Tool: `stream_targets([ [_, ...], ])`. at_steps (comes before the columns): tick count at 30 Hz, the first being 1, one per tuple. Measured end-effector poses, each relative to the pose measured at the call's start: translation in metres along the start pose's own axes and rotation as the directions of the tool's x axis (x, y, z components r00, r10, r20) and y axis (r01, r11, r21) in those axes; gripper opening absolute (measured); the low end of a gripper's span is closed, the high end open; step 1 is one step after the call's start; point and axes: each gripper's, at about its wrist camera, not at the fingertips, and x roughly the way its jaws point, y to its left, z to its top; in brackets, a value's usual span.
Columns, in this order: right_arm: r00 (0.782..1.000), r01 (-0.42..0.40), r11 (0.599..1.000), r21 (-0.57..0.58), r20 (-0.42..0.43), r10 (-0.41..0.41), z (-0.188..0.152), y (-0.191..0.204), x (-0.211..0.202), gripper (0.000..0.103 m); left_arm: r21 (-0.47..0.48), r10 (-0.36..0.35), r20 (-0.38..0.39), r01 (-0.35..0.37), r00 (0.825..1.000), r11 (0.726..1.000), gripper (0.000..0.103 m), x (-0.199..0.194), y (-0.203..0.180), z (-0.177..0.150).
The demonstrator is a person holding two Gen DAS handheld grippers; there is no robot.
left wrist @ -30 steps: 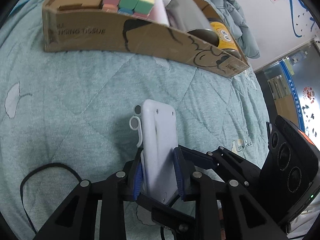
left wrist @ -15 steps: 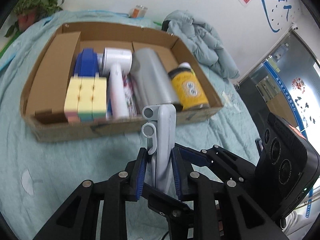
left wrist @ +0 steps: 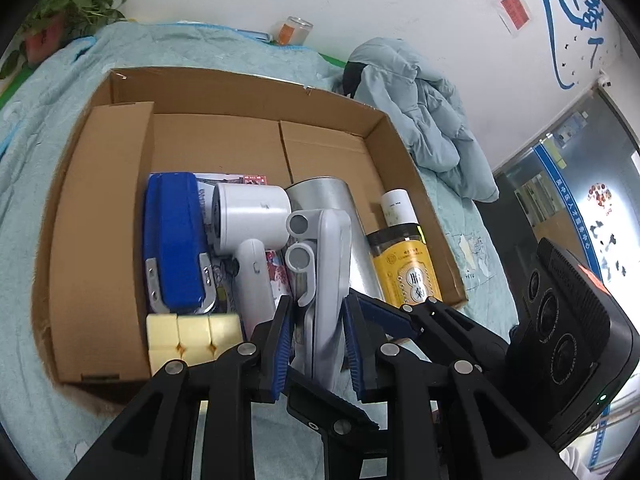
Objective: Organize rigid objects
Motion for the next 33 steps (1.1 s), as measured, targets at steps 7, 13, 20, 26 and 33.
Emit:
stream_targets([
  [7,0.992,0.088,0.996,0.018,0.086,-0.089,-0.012,-0.001,-0.02,0.084,0.0,0.134,0.203,-0.137,0.97,0.991,0.094,-0.026,0.002,-0.016],
  [13,0.97,0.196,0.98,0.023,0.14,-0.198,-0.04,-0.006,-0.04,0.084,0.006,0.273,0.391,-0.298,0.879,0.954,0.102,-0.058,-0.011,-0.051],
  [20,0.943,0.318,0.948,0.017,0.093,-0.319,-0.056,-0.007,-0.041,0.084,0.06,0.377,0.526,-0.476,0.762,0.877,0.102,-0.066,-0.037,-0.102],
  [26,0.926,0.361,0.933,0.017,0.111,-0.36,-0.065,-0.001,-0.052,0.084,0.023,0.399,0.48,-0.466,0.781,0.884,0.102,-0.059,-0.033,-0.116],
  [33,0.916,0.382,0.924,0.023,0.126,-0.381,-0.072,0.003,-0.062,0.084,0.012,0.41,0.473,-0.471,0.78,0.882,0.102,-0.06,-0.036,-0.127],
])
